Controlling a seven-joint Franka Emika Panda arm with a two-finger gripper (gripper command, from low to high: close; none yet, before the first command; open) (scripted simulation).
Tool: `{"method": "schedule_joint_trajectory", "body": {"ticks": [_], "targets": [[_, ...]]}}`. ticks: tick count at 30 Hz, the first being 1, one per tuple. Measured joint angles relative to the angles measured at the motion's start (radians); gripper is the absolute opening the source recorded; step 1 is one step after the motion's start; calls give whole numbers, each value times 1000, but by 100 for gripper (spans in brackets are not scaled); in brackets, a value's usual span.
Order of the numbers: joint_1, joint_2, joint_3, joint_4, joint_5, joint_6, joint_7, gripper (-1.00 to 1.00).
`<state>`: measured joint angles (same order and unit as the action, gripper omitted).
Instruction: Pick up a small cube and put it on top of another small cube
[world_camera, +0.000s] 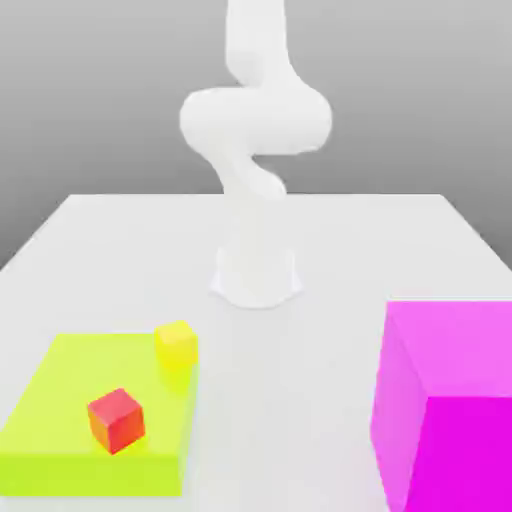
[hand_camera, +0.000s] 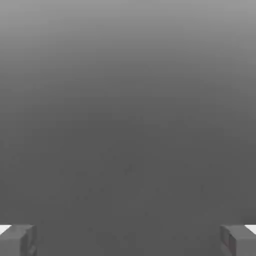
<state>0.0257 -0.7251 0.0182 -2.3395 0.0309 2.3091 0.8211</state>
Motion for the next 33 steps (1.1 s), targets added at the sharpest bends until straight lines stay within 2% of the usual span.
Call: {"method": "schedule_joint_trajectory", "body": {"ticks": [8,14,22,28,33], "targets": [[109,285,88,-150,101,-28,59,0],[180,504,179,-264,131,-44,140,0],[254,736,258,-394,14,238,514,0],[275,791,227,-435,-82,496,787,0],[323,896,156,-428,-166,625,934,0]]}}
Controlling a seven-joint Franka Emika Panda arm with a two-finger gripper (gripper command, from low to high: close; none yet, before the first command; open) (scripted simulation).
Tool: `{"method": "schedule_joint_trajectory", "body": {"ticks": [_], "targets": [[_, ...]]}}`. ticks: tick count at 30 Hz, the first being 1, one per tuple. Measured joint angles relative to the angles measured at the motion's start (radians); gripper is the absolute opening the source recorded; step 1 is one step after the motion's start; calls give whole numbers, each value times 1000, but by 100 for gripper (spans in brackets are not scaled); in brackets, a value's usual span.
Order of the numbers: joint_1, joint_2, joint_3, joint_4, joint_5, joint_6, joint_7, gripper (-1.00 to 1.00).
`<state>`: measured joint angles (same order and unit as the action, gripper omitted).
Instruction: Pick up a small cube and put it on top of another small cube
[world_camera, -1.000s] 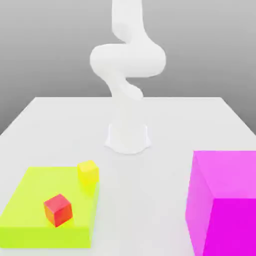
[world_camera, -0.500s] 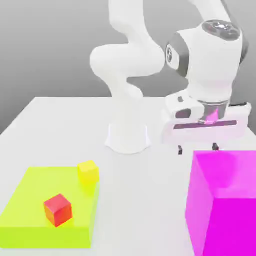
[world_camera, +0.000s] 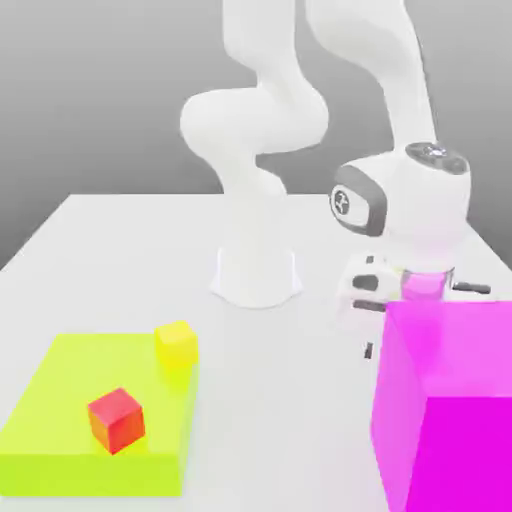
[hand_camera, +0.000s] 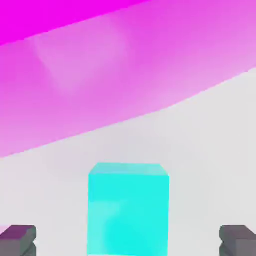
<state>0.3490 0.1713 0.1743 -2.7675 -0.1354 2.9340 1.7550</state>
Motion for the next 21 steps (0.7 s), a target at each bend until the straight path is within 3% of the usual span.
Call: {"method": "schedule_joint_trajectory", "body": {"ticks": [3,4,11,16,21], "targets": [[68,106,-81,22,-57,86,46,0],[86,133,-102,27,-67,108,55,-100],[89,135,-106,28,-69,112,57,-100],[23,-22,-15,-5,32,-13,-19,-100],[46,-155,27,8,97,-148,-191,-100]]}}
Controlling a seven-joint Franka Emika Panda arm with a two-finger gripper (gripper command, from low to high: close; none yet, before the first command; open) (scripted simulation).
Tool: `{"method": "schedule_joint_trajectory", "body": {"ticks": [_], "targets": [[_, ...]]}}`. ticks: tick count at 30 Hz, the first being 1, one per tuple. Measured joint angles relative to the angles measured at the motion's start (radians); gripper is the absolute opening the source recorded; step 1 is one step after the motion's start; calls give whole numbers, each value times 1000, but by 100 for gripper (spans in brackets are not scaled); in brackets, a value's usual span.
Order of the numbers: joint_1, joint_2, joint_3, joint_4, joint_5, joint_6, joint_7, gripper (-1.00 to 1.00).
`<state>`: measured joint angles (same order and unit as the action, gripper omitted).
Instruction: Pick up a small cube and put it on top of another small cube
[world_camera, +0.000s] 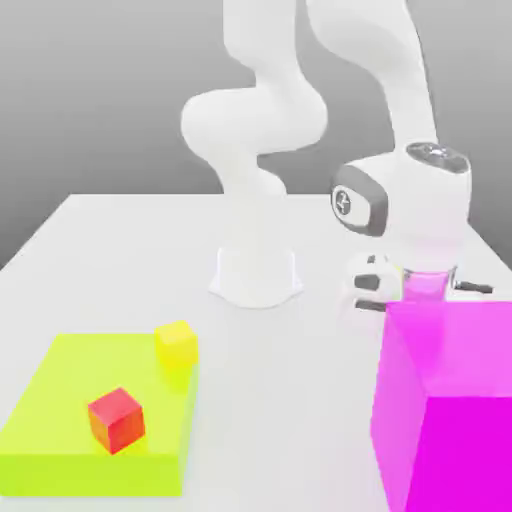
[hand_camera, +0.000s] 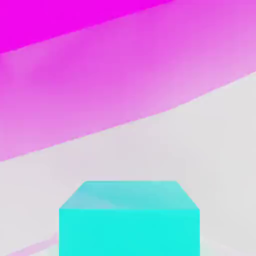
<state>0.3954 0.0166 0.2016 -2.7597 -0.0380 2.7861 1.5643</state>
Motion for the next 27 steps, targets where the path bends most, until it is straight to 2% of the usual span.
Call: {"method": "schedule_joint_trajectory", "body": {"ticks": [13,27], "targets": [[139,-240,-2,145,5,-343,-575,-100],[-272,-160,-382,290,15,-437,-451,-100]]}}
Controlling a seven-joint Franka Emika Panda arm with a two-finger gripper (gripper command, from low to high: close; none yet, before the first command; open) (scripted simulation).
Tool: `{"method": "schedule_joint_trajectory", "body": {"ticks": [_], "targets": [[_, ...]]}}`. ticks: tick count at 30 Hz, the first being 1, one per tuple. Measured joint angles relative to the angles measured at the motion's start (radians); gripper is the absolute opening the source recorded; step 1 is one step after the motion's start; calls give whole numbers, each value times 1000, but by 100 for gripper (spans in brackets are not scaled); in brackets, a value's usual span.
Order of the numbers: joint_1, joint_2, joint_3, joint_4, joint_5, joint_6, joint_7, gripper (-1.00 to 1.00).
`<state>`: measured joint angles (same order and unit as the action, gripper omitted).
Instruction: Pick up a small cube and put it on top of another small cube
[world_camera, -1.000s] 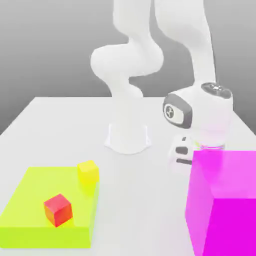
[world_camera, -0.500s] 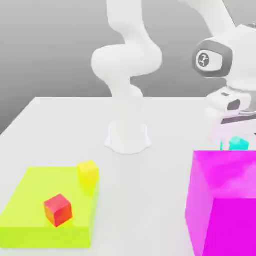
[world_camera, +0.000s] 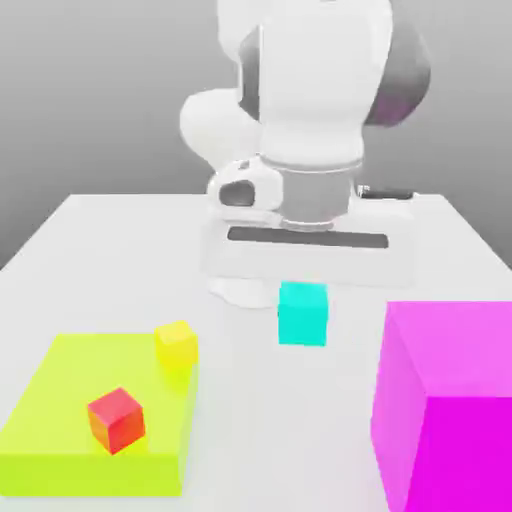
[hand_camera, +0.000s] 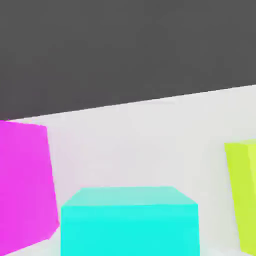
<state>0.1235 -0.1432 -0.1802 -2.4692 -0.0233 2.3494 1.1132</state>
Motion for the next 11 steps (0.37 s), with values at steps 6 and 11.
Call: {"method": "schedule_joint_trajectory", "body": {"ticks": [6,11], "targets": [[-181,158,-115,-3,42,139,157,-100],[-184,229,-103,-14,74,217,146,100]]}}
